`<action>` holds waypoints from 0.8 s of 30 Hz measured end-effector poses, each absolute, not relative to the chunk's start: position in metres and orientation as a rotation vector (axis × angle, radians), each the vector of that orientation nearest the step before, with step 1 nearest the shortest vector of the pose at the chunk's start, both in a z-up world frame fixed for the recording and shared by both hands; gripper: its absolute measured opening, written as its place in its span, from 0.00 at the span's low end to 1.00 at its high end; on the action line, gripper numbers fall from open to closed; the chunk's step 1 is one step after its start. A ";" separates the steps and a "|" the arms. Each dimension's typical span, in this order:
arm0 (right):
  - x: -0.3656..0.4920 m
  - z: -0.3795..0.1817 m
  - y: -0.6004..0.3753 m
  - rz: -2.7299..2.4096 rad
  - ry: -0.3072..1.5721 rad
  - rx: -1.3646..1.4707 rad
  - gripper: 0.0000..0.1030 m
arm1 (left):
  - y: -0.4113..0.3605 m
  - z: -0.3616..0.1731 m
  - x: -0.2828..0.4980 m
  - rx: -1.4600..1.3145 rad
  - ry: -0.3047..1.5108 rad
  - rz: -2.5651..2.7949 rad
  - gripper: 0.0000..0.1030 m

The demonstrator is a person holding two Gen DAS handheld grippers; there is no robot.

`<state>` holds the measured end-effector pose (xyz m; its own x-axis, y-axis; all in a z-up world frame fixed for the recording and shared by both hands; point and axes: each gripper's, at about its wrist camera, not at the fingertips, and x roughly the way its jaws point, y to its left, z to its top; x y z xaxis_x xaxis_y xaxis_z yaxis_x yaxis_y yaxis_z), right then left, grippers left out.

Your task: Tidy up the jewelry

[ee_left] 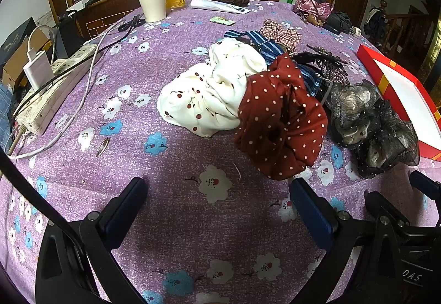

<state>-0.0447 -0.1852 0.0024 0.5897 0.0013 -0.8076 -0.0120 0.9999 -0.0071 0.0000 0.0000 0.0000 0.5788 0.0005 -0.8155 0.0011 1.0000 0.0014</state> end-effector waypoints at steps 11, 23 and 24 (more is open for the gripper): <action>-0.045 0.002 -0.185 0.008 0.940 -0.013 1.00 | 0.000 0.000 0.000 0.002 0.953 0.000 1.00; -0.045 0.002 -0.185 0.008 0.940 -0.013 1.00 | 0.000 -0.001 0.001 -0.001 0.953 0.013 1.00; -0.045 0.002 -0.185 0.007 0.940 -0.013 1.00 | -0.002 -0.001 0.000 -0.003 0.953 0.011 1.00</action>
